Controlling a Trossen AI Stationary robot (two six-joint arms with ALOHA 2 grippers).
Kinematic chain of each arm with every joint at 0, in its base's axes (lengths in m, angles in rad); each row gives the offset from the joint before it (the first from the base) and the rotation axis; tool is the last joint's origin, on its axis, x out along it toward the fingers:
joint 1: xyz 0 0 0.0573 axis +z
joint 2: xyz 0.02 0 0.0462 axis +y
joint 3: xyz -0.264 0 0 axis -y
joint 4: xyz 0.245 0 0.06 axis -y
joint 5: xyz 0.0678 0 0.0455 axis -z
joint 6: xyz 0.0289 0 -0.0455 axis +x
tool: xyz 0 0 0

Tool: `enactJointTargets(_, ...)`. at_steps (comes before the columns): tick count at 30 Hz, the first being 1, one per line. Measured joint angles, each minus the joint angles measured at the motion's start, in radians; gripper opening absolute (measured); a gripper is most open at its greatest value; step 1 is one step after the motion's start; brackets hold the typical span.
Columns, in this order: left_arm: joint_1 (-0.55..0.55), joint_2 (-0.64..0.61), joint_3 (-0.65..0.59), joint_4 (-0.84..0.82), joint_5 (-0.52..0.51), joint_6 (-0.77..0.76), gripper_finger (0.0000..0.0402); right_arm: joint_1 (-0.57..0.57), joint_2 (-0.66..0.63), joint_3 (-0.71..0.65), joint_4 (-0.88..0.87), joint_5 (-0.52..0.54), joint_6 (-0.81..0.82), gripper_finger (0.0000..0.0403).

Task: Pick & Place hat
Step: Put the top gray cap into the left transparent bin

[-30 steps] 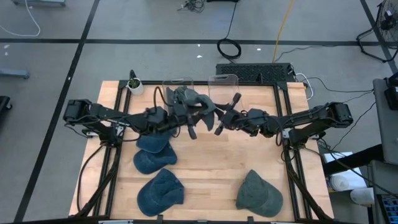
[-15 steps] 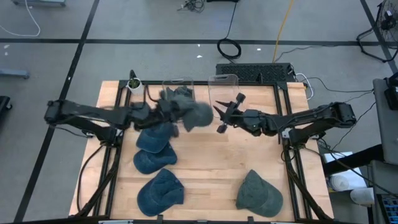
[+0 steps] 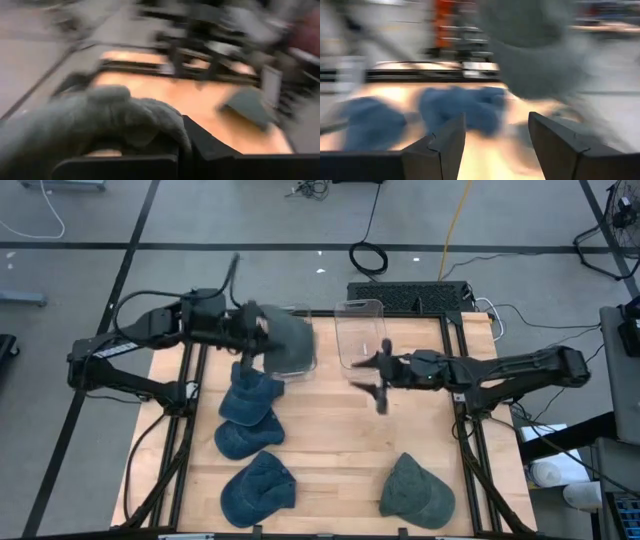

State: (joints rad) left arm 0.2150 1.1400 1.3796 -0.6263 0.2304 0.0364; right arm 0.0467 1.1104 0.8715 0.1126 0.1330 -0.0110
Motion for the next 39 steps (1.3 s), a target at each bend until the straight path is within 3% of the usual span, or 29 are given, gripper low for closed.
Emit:
enactJointTargets(3, -0.001, 0.020, 0.000, -0.089, 0.308, 0.245, 0.0001, 0.001, -0.024, 0.000, -0.028, -0.285, -0.013, 0.0203)
enactJointTargets(5, 0.011, 0.037, -0.001, -0.155, 0.401, 0.332, 0.0001, 0.002, -0.034, -0.001, -0.017, -0.404, 0.005, 0.0199)
enactJointTargets(7, 0.039, 0.050, -0.002, -0.214, 0.347, 0.415, 0.0000, 0.001, -0.043, -0.001, -0.016, -0.453, 0.025, 0.0195)
enactJointTargets(11, 0.078, 0.068, -0.001, -0.288, 0.201, 0.568, 0.0000, 0.001, -0.052, -0.001, -0.029, -0.450, 0.030, 0.0187)
enactJointTargets(19, 0.098, 0.110, 0.030, -0.290, 0.036, 0.684, 0.0000, -0.012, -0.052, -0.001, -0.045, -0.450, -0.014, 0.0184)
enactJointTargets(25, 0.118, 0.155, 0.130, -0.320, -0.052, 0.759, 0.0001, -0.051, -0.052, -0.001, -0.075, -0.449, -0.060, 0.0182)
enactJointTargets(31, 0.195, 0.178, 0.174, -0.359, -0.067, 0.857, 0.0001, -0.113, -0.075, -0.001, -0.141, -0.449, -0.140, 0.0182)
enactJointTargets(39, 0.337, 0.283, 0.174, -0.349, 0.056, 0.951, 0.0001, -0.182, -0.084, -0.001, -0.152, -0.449, -0.183, 0.0180)
